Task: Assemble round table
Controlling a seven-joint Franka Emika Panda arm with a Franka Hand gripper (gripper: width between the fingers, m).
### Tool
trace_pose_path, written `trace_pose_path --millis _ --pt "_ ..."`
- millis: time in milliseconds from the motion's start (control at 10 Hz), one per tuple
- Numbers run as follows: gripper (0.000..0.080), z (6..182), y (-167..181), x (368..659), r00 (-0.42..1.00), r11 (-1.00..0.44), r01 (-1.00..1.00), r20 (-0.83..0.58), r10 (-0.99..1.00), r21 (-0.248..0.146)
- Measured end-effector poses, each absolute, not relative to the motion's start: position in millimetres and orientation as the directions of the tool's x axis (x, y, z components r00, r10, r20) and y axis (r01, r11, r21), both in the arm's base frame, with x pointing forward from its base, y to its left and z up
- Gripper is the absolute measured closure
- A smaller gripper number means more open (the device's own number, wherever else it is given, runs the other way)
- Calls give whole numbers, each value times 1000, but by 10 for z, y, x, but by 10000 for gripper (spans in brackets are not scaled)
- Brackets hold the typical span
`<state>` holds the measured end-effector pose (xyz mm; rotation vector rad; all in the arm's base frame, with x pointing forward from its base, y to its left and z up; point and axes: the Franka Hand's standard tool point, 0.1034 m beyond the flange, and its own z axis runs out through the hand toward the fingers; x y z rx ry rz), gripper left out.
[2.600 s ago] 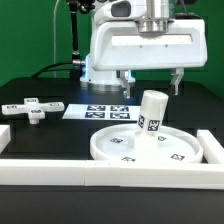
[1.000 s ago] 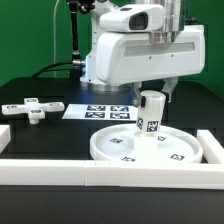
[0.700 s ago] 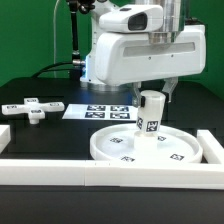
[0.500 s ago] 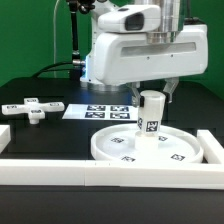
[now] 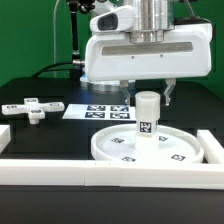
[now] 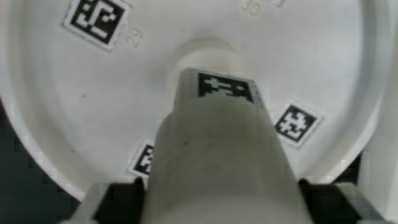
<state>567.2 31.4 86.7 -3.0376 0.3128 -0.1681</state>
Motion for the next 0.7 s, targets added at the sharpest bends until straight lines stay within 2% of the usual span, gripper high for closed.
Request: trace_pose_path --millis 200,500,700 --pt "390 871 301 5661 924 -925 -362 84 -373 -115" --pt "390 874 291 5651 770 -766 -626 34 -637 -146" --pt "390 871 267 5648 672 -664 -730 3 -740 -162"
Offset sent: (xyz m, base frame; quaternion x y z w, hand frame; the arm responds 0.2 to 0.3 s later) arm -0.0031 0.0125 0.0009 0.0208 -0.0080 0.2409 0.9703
